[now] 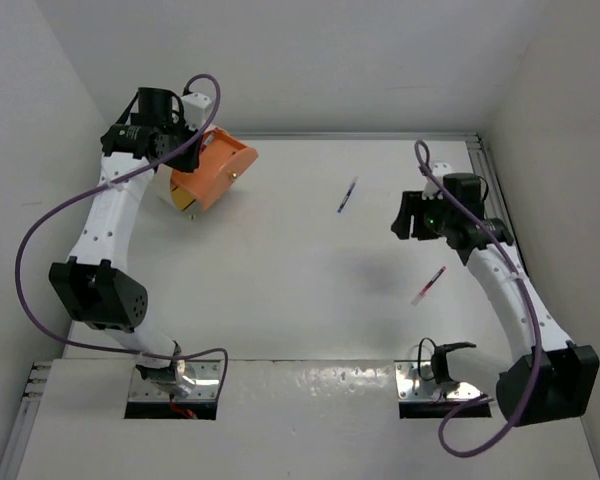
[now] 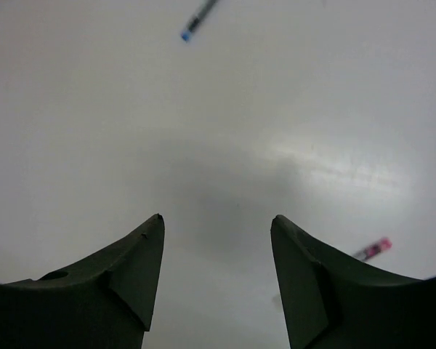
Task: Sort the stationery into containers
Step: Place the pen in the drawer, then pick up the pen from the center of the board.
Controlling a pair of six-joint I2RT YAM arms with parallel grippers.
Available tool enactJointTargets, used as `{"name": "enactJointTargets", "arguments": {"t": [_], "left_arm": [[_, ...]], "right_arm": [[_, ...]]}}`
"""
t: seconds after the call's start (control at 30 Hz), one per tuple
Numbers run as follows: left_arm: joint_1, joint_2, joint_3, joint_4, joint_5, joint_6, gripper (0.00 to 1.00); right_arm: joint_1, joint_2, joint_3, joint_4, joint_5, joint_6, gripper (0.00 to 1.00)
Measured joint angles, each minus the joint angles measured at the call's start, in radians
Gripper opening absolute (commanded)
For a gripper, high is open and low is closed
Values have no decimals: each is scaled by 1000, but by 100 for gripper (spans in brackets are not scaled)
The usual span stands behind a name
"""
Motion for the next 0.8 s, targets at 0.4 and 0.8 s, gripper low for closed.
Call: {"name": "enactJointTargets", "arguments": {"t": [0.4, 0.8], "left_arm": [[4, 124, 52, 13, 5, -16, 61], [2, 12, 84, 36, 58, -69, 63]], "right_arm": [[-362, 71, -103, -193, -120, 182, 53], [-423, 163, -137, -266, 19, 232, 49]]}}
